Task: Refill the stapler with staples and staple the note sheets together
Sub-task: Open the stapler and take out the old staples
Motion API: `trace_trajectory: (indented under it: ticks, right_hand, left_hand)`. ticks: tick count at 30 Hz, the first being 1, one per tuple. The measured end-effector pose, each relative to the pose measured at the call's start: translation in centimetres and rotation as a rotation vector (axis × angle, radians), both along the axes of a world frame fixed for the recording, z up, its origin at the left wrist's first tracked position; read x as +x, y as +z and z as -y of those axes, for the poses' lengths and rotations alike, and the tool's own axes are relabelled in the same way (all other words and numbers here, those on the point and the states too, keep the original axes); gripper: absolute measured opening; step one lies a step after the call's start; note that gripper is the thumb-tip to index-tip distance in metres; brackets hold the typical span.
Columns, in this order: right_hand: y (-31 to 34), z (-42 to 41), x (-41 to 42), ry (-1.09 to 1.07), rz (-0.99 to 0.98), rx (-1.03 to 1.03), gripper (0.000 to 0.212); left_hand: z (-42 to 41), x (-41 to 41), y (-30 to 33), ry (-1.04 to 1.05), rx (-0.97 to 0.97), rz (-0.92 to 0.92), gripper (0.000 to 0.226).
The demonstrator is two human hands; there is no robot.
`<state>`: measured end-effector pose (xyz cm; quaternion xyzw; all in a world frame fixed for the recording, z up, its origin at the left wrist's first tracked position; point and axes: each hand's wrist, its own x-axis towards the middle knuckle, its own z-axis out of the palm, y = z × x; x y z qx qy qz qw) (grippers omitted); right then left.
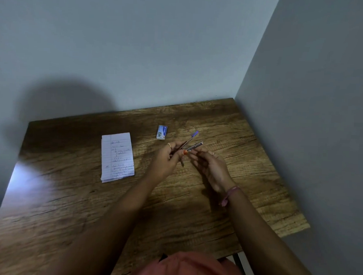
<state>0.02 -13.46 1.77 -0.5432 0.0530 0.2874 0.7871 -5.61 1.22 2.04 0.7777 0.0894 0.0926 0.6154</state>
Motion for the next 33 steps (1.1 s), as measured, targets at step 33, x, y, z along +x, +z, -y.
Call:
trace_trajectory:
  ticks: [33]
  right_hand:
    - [-2.1,2.1,2.3,-0.020,0.129,-0.155,0.018]
  left_hand:
    - [-0.8,1.2,-0.5,0.120,-0.043,-0.083,0.022]
